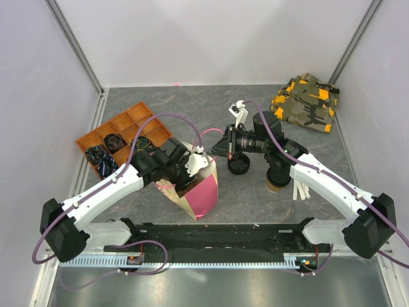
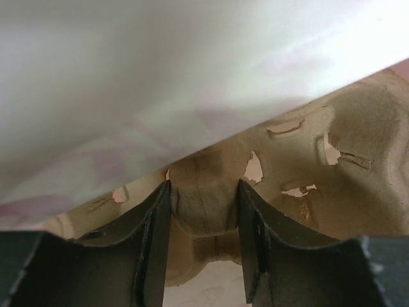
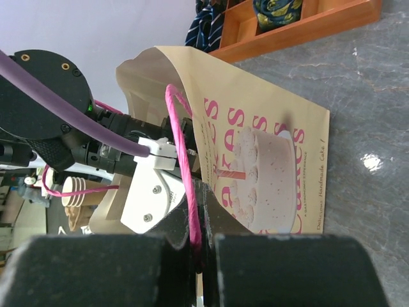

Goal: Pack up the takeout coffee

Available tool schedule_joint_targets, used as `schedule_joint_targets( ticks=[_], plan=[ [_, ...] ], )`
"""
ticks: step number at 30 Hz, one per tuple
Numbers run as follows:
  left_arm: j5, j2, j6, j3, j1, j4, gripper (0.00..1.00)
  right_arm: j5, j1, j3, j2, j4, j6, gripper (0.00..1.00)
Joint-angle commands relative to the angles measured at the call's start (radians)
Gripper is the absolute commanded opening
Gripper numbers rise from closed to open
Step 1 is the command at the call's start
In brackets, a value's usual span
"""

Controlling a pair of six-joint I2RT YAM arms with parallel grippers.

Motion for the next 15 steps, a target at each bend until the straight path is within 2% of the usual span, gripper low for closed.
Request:
schedule_joint_targets(
  ticks=[1,5,9,15],
  plan=[
    [-0.051,0.026,0.023,-0.024,-0.002,-0.062,0.04,0.072,-0.005,0.046,-0.052,0.046,-0.031,0.0],
    [-0.135,0.017,0.017,-0.035,-0.003,-0.041,0.02,0.184,-0.004,0.057,-0.07,-0.001,-0.037,0.0],
    [-0.178,0.005,0.018,-0.011,-0.002,-0.032,0.04,0.27,-0.004,0.059,-0.098,-0.02,-0.048,0.0],
    [-0.194,0.068,0.003,-0.005,-0.003,-0.038,0.04,0.318,0.004,0.036,-0.128,-0.008,-0.022,0.0]
  ],
)
